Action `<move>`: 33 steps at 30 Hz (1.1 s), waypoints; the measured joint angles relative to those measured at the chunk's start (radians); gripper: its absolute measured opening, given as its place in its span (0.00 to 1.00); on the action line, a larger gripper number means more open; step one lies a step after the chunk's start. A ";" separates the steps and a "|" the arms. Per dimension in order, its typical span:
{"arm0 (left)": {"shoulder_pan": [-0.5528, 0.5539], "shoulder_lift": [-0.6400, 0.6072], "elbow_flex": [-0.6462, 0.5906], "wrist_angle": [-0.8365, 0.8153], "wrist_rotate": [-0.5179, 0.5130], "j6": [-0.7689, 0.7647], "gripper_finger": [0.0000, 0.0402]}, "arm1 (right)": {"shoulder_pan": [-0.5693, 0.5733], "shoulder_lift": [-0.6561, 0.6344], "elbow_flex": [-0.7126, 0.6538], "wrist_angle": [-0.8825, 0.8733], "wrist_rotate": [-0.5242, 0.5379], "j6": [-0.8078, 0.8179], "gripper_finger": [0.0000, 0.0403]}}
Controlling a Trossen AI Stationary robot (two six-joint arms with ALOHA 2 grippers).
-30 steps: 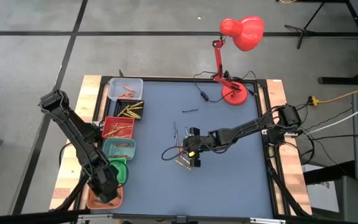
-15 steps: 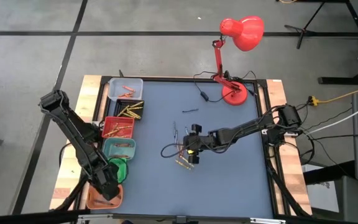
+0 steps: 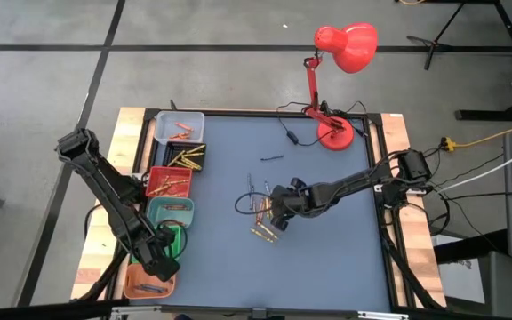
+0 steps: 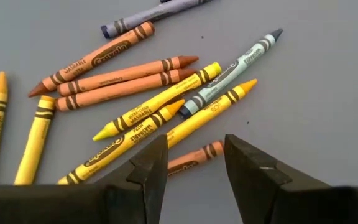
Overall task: Sort crayons
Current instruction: Put the brown crayon into the blue bin
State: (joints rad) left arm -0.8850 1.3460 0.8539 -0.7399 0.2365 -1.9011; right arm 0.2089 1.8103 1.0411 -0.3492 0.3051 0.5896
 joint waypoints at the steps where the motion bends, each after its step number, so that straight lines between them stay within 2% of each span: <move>1: 0.000 0.000 0.000 0.000 0.000 0.000 0.24 | 0.000 0.000 0.000 0.001 -0.001 0.011 0.39; 15: -0.001 0.000 0.000 0.001 -0.005 0.001 0.23 | 0.001 0.048 -0.002 -0.021 -0.011 0.095 0.39; 24: -0.001 0.000 0.000 0.002 -0.057 0.003 0.23 | 0.001 0.056 0.002 -0.063 -0.049 0.092 0.38; 28: -0.001 0.000 0.000 0.032 -0.108 0.045 0.23 | 0.000 0.057 0.002 -0.069 -0.056 0.087 0.33; 33: -0.001 0.000 0.000 0.132 -0.109 0.182 0.23 | 0.000 0.057 0.000 -0.068 -0.060 0.084 0.21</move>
State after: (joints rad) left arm -0.8864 1.3464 0.8539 -0.6082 0.1278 -1.7187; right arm 0.2089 1.8675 1.0412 -0.4170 0.2447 0.6741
